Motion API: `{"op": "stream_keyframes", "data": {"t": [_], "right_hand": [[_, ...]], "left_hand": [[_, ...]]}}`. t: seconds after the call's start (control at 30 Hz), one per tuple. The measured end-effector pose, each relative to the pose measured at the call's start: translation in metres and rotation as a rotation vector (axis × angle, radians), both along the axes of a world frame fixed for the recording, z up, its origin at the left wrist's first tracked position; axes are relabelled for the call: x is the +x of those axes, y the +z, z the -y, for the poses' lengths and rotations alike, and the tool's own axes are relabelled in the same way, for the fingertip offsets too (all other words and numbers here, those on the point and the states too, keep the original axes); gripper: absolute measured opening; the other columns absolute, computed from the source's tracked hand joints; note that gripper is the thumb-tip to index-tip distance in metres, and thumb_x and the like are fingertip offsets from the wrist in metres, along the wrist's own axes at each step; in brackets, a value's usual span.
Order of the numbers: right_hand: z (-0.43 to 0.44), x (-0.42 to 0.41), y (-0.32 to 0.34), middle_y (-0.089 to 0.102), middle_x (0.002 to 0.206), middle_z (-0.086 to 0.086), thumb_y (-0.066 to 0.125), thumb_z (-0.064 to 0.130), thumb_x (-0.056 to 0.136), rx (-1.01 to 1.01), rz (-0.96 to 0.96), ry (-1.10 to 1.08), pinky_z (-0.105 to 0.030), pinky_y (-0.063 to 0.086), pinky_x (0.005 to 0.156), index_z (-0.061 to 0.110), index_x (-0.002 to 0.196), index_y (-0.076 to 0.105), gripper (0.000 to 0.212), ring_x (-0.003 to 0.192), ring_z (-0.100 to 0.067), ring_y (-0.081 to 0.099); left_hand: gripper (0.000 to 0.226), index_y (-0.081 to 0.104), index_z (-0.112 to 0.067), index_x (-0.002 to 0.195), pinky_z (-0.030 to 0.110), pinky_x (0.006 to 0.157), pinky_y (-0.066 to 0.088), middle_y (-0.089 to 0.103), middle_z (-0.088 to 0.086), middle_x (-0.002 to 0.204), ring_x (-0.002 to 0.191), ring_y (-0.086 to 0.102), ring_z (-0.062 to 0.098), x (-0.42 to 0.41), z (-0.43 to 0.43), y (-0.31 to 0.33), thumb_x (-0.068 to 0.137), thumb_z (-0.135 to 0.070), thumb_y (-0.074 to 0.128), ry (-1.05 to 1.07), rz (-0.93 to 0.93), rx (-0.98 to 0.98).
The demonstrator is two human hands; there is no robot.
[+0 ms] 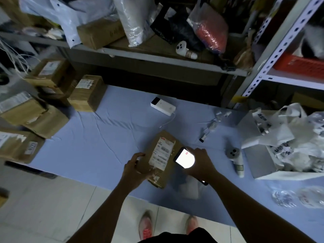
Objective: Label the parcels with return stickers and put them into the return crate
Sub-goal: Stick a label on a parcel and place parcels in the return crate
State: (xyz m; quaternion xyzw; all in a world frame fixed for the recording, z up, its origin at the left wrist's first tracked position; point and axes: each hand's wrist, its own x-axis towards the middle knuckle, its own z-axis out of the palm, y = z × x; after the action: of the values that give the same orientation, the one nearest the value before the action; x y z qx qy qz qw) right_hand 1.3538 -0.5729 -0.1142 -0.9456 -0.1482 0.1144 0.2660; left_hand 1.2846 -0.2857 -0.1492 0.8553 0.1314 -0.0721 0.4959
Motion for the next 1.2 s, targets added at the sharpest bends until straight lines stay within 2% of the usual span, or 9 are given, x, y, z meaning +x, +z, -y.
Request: {"op": "stream_keyframes", "data": {"t": [0.03,0.1,0.17,0.23,0.33,0.63,0.83,0.97,1.2], "right_hand": [[-0.002,-0.002,0.002,0.069,0.083,0.006,0.065,0.059,0.069,-0.041,-0.007,-0.005,-0.029,0.046,0.074,0.037,0.095,0.054,0.035,0.077,-0.016,0.065],[-0.005,-0.007,0.007,0.066,0.102,0.003,0.071,0.064,0.064,-0.162,-0.052,-0.036,-0.034,0.046,0.083,0.036,0.116,0.055,0.061,0.098,-0.021,0.061],[-0.006,-0.011,0.011,0.057,0.119,-0.002,0.08,0.059,0.066,-0.243,-0.136,-0.081,-0.041,0.046,0.093,0.037,0.141,0.044,0.086,0.115,-0.026,0.048],[-0.008,-0.013,0.016,0.053,0.126,-0.005,0.083,0.054,0.07,-0.293,-0.161,-0.108,-0.043,0.046,0.097,0.032,0.15,0.037,0.095,0.121,-0.028,0.042],[-0.009,-0.016,0.021,0.051,0.13,-0.006,0.083,0.052,0.072,-0.354,-0.128,-0.124,-0.043,0.045,0.098,0.031,0.153,0.032,0.098,0.124,-0.027,0.039],[-0.015,-0.019,0.03,0.05,0.135,-0.005,0.081,0.051,0.075,-0.388,-0.099,-0.164,-0.043,0.044,0.102,0.03,0.156,0.028,0.098,0.129,-0.027,0.037],[-0.013,-0.019,0.034,0.049,0.139,-0.004,0.081,0.051,0.077,-0.374,-0.093,-0.193,-0.043,0.042,0.105,0.03,0.156,0.03,0.096,0.133,-0.027,0.036],[-0.008,-0.02,0.034,0.048,0.139,-0.004,0.081,0.051,0.076,-0.372,-0.1,-0.213,-0.042,0.042,0.104,0.029,0.156,0.031,0.097,0.133,-0.027,0.034],[0.006,-0.024,0.029,0.05,0.132,-0.004,0.082,0.049,0.075,-0.319,-0.113,-0.258,-0.04,0.04,0.097,0.028,0.154,0.033,0.096,0.124,-0.025,0.036]], "left_hand": [[0.08,0.055,-0.044,0.12,0.033,0.066,0.062,0.071,-0.006,0.1,0.087,0.072,0.015,0.0,-0.003,0.001,0.05,-0.05,0.093,-0.016,0.005,-0.001],[0.078,0.055,-0.043,0.12,0.035,0.067,0.062,0.072,-0.008,0.099,0.086,0.072,0.013,0.001,-0.008,0.001,0.051,-0.054,0.09,-0.022,0.023,0.013],[0.079,0.054,-0.046,0.121,0.041,0.068,0.063,0.071,-0.008,0.1,0.089,0.071,0.014,0.002,-0.013,-0.003,0.052,-0.065,0.088,0.002,0.03,0.016],[0.084,0.052,-0.05,0.124,0.044,0.069,0.063,0.07,-0.007,0.104,0.093,0.07,0.019,0.005,-0.016,-0.01,0.051,-0.076,0.085,0.026,0.038,0.025],[0.082,0.049,-0.055,0.124,0.048,0.072,0.062,0.065,-0.002,0.105,0.097,0.065,0.025,0.009,-0.015,-0.013,0.052,-0.075,0.083,0.065,0.063,0.07],[0.081,0.053,-0.045,0.127,0.043,0.08,0.055,0.055,-0.002,0.103,0.101,0.052,0.026,0.015,-0.015,-0.008,0.055,-0.056,0.089,0.101,0.123,0.104],[0.084,0.057,-0.039,0.129,0.041,0.082,0.052,0.057,0.0,0.11,0.102,0.049,0.023,0.018,-0.009,-0.005,0.055,-0.056,0.092,0.1,0.15,0.151],[0.088,0.055,-0.04,0.13,0.046,0.082,0.055,0.062,0.0,0.11,0.1,0.052,0.025,0.02,-0.006,-0.004,0.053,-0.073,0.08,0.093,0.156,0.198],[0.087,0.053,-0.04,0.132,0.048,0.085,0.053,0.055,0.003,0.114,0.105,0.048,0.026,0.024,0.001,0.001,0.056,-0.062,0.09,0.093,0.121,0.217]]}}
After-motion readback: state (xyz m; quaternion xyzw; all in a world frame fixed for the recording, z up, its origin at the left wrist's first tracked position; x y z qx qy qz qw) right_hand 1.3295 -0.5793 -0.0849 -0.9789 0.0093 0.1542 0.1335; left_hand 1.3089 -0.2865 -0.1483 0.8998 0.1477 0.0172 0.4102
